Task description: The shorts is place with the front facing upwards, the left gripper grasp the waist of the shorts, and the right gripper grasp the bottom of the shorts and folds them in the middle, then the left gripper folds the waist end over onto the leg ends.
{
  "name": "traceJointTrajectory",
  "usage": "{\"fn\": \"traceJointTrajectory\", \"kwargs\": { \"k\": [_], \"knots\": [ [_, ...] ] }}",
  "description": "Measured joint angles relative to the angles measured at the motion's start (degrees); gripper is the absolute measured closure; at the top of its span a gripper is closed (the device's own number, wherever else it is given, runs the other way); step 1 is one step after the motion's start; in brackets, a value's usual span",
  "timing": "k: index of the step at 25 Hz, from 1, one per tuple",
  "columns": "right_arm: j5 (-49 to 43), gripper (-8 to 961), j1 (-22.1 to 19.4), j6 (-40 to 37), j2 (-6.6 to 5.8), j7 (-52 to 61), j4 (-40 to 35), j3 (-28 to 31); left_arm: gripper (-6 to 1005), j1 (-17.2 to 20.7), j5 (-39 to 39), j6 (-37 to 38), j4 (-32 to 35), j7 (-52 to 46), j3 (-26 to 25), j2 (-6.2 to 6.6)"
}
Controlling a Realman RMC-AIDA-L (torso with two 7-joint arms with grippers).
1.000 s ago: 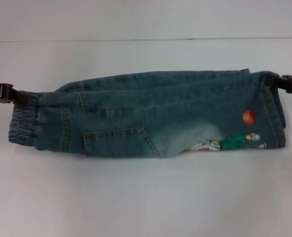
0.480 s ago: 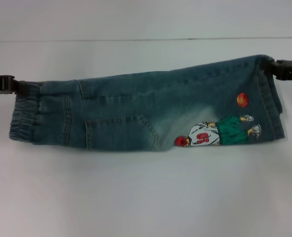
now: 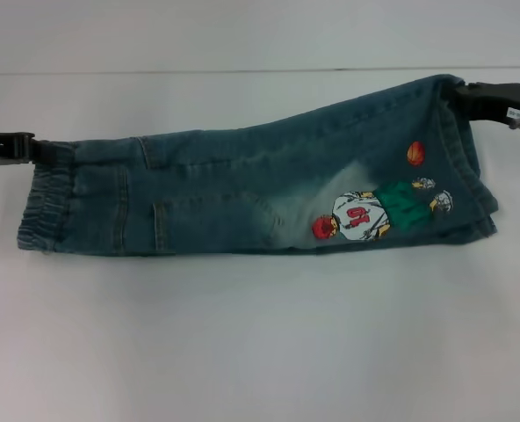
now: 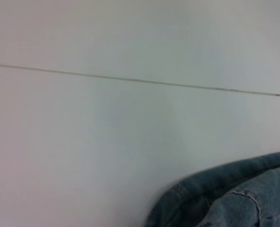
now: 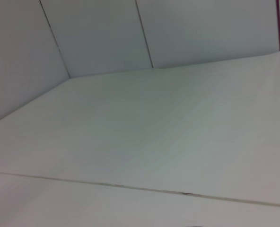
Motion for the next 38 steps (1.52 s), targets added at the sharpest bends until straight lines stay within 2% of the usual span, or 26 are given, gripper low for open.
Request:
{"fn": "traceJointTrajectory", "kwargs": {
  "k": [10,14,21,28,33,38],
  "knots": [
    [0.1,916,1.5,6.1,0.88,-0.9,1.5,-1.0,970,0.2,-0.2,-1.6,0.0,0.4,0.6,-0.29],
    [0.3,914,1.6,8.2,1.40,-1.5,2.0,-0.8,970,0.3,-0.3,-3.1,-0.1,0.9,0.6,-0.99],
    [2.9,915,2.0,10.1,1.62,-4.0,4.0,-1.0,970,0.3,-0.5,-4.8,-0.3,2.2,1.2,-2.50],
    [3.6,915,1.9,11.3,1.64,-4.9,5.0,-1.1,970,0.3,-1.3,-6.5,-0.6,3.6,1.6,-3.42],
    [3.5,916,1.9,11.4,1.68,-4.6,5.6,-1.4,970,0.5,-2.2,-6.8,-0.7,4.4,1.7,-3.50],
    [3.7,913,2.5,11.3,1.75,-4.1,5.8,-1.8,967,0.3,-2.4,-5.7,-1.0,3.0,2.1,-2.66]
  ]
}}
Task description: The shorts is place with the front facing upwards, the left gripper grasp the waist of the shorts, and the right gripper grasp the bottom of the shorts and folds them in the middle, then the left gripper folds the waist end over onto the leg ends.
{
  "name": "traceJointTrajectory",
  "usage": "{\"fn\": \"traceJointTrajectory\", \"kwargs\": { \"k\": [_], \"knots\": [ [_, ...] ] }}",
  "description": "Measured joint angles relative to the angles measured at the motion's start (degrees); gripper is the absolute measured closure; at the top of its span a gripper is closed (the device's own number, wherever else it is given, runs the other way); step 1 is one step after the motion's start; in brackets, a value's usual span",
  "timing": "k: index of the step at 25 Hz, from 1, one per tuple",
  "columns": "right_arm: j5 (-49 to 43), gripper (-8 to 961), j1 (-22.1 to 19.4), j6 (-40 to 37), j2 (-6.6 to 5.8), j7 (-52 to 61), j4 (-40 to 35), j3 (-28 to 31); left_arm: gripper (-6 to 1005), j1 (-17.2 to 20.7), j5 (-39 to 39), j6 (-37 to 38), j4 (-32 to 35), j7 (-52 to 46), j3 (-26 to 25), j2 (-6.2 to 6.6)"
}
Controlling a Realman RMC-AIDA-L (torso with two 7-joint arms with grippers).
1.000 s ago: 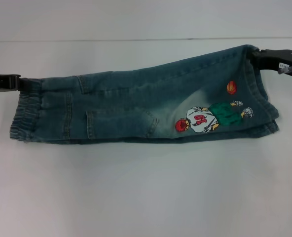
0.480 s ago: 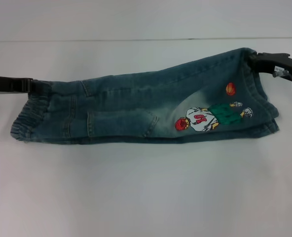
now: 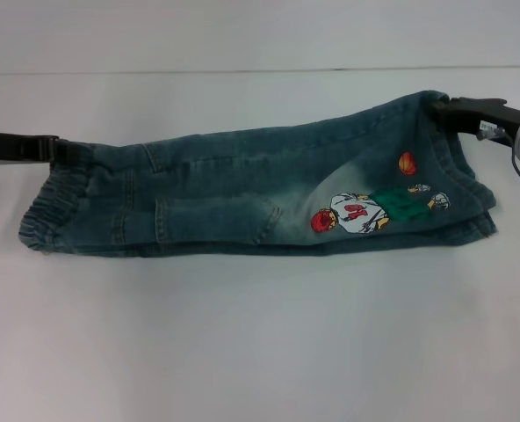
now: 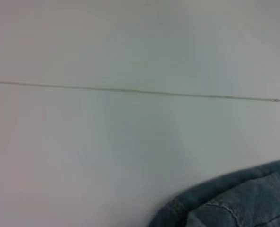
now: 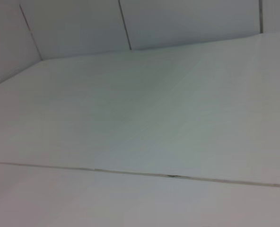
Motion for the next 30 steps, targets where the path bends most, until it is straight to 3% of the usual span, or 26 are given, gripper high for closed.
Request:
{"fn": "traceJointTrajectory", "kwargs": {
  "k": [2,4,7,10,17,26,30],
  "knots": [
    [0.0,912,0.2,0.2,0.14,0.0,-0.1,0.0,963,0.4,0.0,0.0,1.4,-0.2,-0.1,-0.18],
    [0.0,848,0.4,0.3,0.21,0.1,-0.2,-0.1,960,1.0,0.0,-0.1,2.3,-0.3,0.0,-0.33],
    [-0.1,752,0.6,0.4,0.23,0.1,-0.2,-0.1,767,1.3,0.1,0.3,2.5,-0.3,0.1,-0.20],
    [-0.2,488,0.6,0.5,0.24,0.1,-0.2,-0.1,639,1.4,0.4,1.4,2.4,-0.5,0.2,0.00],
    [-0.4,330,0.3,0.8,-0.13,1.0,-0.2,-0.6,317,1.5,1.3,1.7,2.4,-1.8,0.2,0.66],
    [-0.2,102,-0.7,1.9,-1.15,6.0,-1.1,-4.1,151,1.3,2.8,4.2,3.5,-4.3,-0.2,1.54],
    [-0.2,104,-1.5,-1.1,-1.63,8.8,-3.0,-4.1,114,1.6,2.4,8.7,6.5,-6.2,-0.5,2.28]
  ]
}}
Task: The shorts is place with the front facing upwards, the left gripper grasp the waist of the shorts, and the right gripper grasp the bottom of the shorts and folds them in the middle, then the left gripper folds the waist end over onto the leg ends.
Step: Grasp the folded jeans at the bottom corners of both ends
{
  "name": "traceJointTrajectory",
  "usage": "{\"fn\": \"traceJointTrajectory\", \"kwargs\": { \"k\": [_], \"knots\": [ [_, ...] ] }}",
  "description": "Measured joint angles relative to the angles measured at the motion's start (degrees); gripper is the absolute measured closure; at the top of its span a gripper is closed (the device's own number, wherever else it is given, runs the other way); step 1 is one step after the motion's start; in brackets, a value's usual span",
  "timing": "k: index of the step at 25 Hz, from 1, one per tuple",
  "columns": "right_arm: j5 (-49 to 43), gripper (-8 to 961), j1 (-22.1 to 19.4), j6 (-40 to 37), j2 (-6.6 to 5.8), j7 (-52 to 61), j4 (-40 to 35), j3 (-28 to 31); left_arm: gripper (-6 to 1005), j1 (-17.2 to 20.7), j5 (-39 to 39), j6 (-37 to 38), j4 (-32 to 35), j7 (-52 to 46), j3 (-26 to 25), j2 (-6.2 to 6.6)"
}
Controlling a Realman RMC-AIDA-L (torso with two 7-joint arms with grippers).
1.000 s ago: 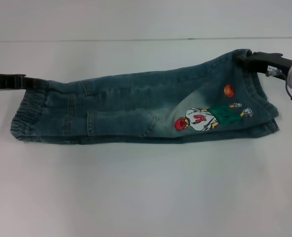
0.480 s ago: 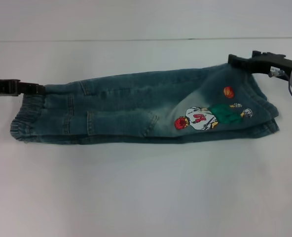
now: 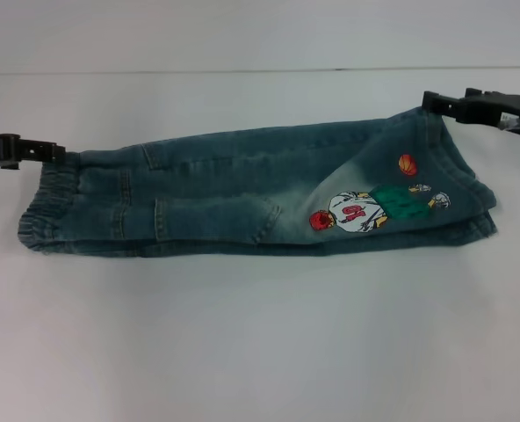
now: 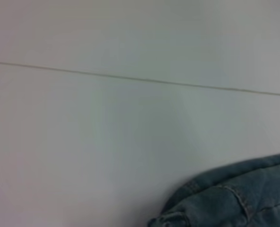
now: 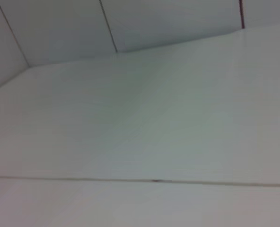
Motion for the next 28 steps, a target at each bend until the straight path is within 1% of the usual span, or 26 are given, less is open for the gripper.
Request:
{"fn": "traceJointTrajectory", "kwargs": {
  "k": [3,5,6,9,10,12,15,18,22,26,28],
  "knots": [
    [-0.1,105,-0.7,-4.5,-0.58,2.9,-1.7,-0.3,114,0.2,0.0,2.7,1.3,-1.6,-0.1,0.61],
    [-0.2,106,-1.1,-8.7,-1.16,5.1,-3.0,-1.0,114,0.6,0.5,6.1,2.6,-4.8,-0.3,1.62],
    [-0.2,106,-1.3,-11.0,-1.49,6.0,-3.6,-1.6,115,0.7,0.6,6.4,2.7,-5.4,-0.3,1.77],
    [-0.2,108,-1.7,-17.3,-2.43,8.1,-5.5,-4.5,115,0.8,2.0,9.5,2.6,-8.9,-0.6,2.82],
    [-0.2,108,-1.9,-19.8,-2.72,8.7,-6.7,-6.0,115,0.8,3.0,10.7,2.5,-9.9,-0.7,3.00],
    [-0.2,109,-2.2,-22.6,-2.89,9.4,-8.1,-7.8,115,0.7,5.2,12.6,2.6,-10.6,-0.9,3.06],
    [-0.2,108,-2.5,-25.0,-2.73,9.5,-9.5,-9.7,115,0.6,7.6,13.6,2.4,-11.4,-0.9,3.07],
    [-0.2,108,-2.6,-24.7,-2.32,9.0,-9.8,-10.5,115,0.8,8.4,13.3,1.4,-12.2,-1.2,3.02],
    [-0.2,109,-2.6,-23.0,-1.45,8.1,-10.0,-10.7,116,0.8,8.2,12.2,-1.9,-12.6,-1.8,2.89],
    [0.1,109,-2.6,-22.2,-0.44,6.7,-10.3,-10.4,116,0.7,8.2,9.3,-4.9,-13.7,-1.8,2.83],
    [0.1,109,-2.5,-21.7,-0.17,6.5,-10.4,-10.5,116,0.6,8.1,7.9,-6.3,-13.8,-1.8,2.81]
  ]
}}
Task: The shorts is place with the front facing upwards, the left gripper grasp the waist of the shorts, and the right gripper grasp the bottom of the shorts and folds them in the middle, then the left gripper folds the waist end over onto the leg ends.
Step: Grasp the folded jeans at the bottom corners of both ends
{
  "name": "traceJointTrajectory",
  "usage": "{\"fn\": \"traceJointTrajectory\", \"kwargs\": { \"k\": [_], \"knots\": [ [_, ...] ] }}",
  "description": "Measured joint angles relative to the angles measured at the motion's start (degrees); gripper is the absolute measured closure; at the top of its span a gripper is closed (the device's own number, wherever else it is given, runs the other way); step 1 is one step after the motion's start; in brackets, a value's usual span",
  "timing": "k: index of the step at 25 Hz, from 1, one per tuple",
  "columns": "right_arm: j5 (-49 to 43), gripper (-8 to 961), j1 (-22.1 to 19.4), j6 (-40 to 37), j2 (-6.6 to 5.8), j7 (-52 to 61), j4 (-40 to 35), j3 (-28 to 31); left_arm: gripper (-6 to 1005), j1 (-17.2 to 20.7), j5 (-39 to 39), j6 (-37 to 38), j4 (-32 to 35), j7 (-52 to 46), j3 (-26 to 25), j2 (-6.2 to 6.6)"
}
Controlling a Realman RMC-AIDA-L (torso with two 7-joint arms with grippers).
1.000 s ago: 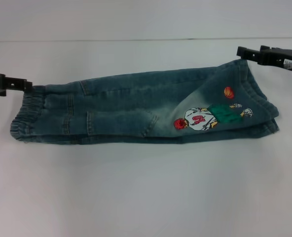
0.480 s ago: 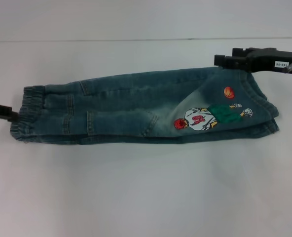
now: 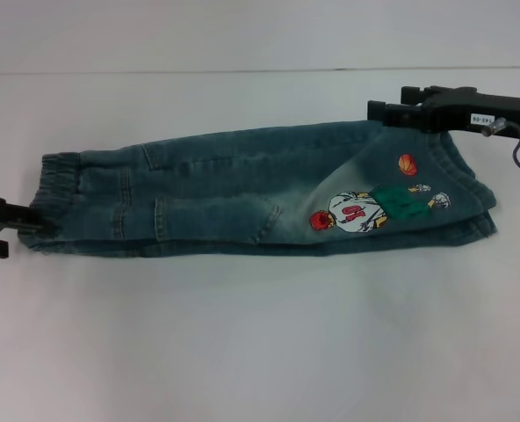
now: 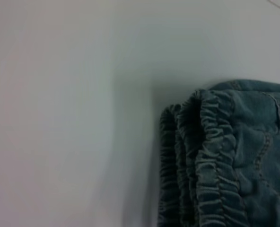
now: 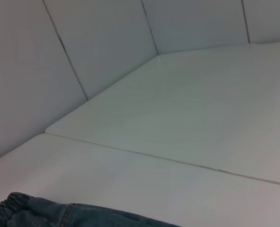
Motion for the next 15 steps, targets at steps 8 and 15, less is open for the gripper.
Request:
{"fn": "traceJointTrajectory", "kwargs": {
  "k": [8,15],
  "knots": [
    [0.0,108,0.3,1.1,1.23,-1.5,0.4,-0.2,120,-0.6,-0.1,-4.3,-3.2,-0.1,0.0,-0.01],
    [0.1,113,0.4,2.2,1.71,-2.2,0.5,-0.1,122,-1.2,-0.1,-6.8,-6.0,-0.2,0.2,0.15]
  ]
}}
